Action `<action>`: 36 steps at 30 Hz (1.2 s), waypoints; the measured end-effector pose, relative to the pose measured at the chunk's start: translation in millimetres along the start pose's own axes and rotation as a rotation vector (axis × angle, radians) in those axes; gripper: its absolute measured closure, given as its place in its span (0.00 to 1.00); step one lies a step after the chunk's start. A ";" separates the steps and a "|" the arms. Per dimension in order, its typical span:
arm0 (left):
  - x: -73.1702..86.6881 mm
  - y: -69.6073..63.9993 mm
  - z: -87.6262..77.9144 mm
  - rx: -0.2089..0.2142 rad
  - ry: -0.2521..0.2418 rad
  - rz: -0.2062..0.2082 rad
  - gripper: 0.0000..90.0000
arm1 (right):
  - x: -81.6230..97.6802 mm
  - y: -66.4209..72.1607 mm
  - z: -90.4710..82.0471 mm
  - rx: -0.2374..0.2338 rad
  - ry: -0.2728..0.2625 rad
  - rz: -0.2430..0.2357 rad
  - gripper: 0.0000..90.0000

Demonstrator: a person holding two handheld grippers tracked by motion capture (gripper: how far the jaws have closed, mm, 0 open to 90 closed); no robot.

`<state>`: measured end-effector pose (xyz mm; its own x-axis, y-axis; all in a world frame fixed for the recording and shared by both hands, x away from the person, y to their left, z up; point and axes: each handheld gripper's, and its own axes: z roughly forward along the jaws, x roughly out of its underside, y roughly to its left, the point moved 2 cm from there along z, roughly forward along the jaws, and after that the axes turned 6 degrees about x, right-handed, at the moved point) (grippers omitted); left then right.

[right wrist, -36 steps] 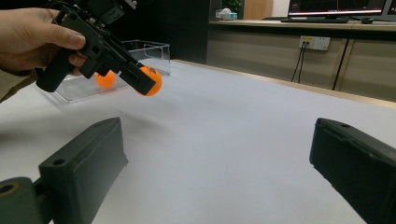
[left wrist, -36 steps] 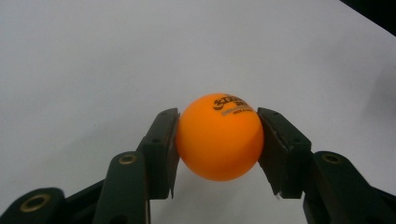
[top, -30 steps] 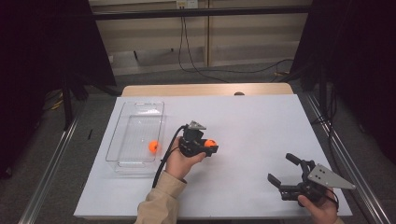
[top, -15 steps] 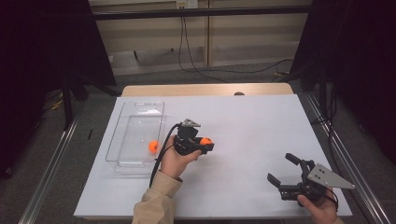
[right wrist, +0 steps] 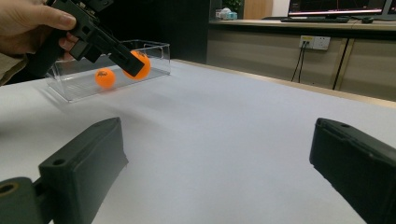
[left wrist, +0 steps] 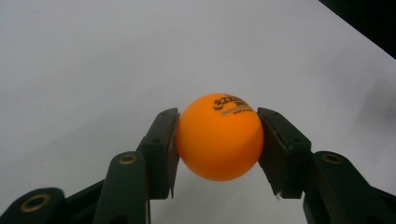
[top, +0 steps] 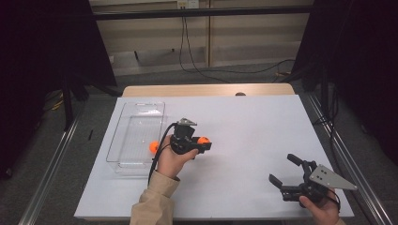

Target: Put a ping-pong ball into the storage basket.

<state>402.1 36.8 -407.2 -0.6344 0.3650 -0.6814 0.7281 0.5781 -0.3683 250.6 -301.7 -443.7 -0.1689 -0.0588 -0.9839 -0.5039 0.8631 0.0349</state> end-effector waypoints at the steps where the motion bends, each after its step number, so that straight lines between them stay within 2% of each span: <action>1: 0.0 0.3 -0.5 0.001 0.002 -0.001 0.57 | 0.0 0.1 -0.1 -0.001 0.000 0.001 0.03; 19: -1.8 4.0 -10.8 -0.008 0.011 -0.016 0.57 | 0.2 -0.3 -0.4 0.001 0.000 -0.003 0.03; 36: -2.4 9.5 -20.6 -0.015 -0.004 -0.035 0.57 | -0.1 -0.1 -0.9 0.000 -0.001 0.000 0.03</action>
<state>405.2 56.5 -396.1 -0.6588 0.3414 -0.6704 0.7011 0.6018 -0.3825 249.9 -302.2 -443.4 -0.1680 -0.0588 -0.9840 -0.5039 0.8631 0.0345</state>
